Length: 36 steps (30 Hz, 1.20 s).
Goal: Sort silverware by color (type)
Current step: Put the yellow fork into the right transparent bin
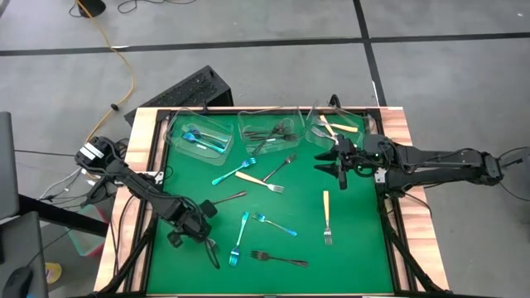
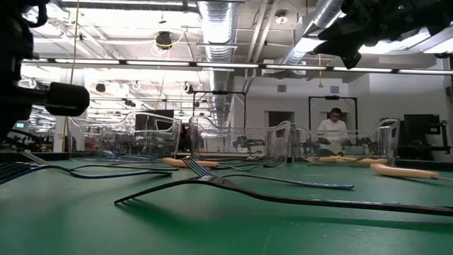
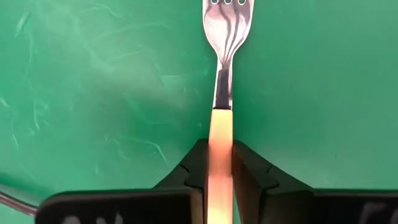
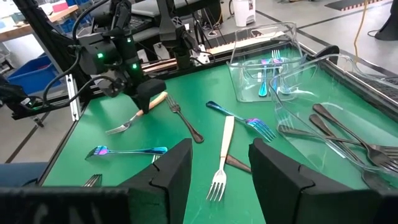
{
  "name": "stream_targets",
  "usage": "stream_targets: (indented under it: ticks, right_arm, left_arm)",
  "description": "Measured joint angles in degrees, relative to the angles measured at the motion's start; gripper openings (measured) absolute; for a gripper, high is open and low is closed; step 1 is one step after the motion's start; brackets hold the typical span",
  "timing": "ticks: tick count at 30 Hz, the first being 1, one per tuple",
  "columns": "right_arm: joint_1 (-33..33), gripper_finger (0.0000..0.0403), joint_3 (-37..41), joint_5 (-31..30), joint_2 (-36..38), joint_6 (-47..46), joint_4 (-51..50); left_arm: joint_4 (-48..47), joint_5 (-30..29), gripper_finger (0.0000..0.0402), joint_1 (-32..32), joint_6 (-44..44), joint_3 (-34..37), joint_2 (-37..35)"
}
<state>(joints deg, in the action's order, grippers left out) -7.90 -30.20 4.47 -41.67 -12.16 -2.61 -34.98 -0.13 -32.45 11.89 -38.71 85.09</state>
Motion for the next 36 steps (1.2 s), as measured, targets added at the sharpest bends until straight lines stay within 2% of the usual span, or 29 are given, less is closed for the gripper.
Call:
stream_targets:
  ticks: [6,10,17,27,32,36]
  right_arm:
    - [0.0,0.0179,0.0,0.0,0.0,0.02,0.02]
    - [0.0,0.0179,0.0,0.0,0.0,0.02,0.04]
    - [0.0,0.0179,0.0,-0.28,0.0,0.04,0.31]
    - [0.0,0.0179,-0.02,-1.69,0.0,0.79,3.36]
    - [0.01,0.0179,-0.02,-1.79,-0.38,1.49,5.55]
    - [0.0,0.0179,-0.07,-1.79,-2.08,2.36,9.19]
  left_arm:
    - [1.81,-2.1,0.0024,0.0,-4.47,0.45,-3.12]
    - [2.57,-6.95,0.0024,0.24,-7.43,0.37,-8.08]
    - [3.93,-10.45,0.0024,2.08,-9.6,0.34,-16.74]
    - [13.56,-12.7,0.0024,7.56,-6.29,0.23,-26.61]
    - [20.54,-12.66,0.0024,10.98,-2.87,0.23,-28.3]
    - [25.03,-10.09,0.0024,14.1,-0.18,0.21,-28.36]
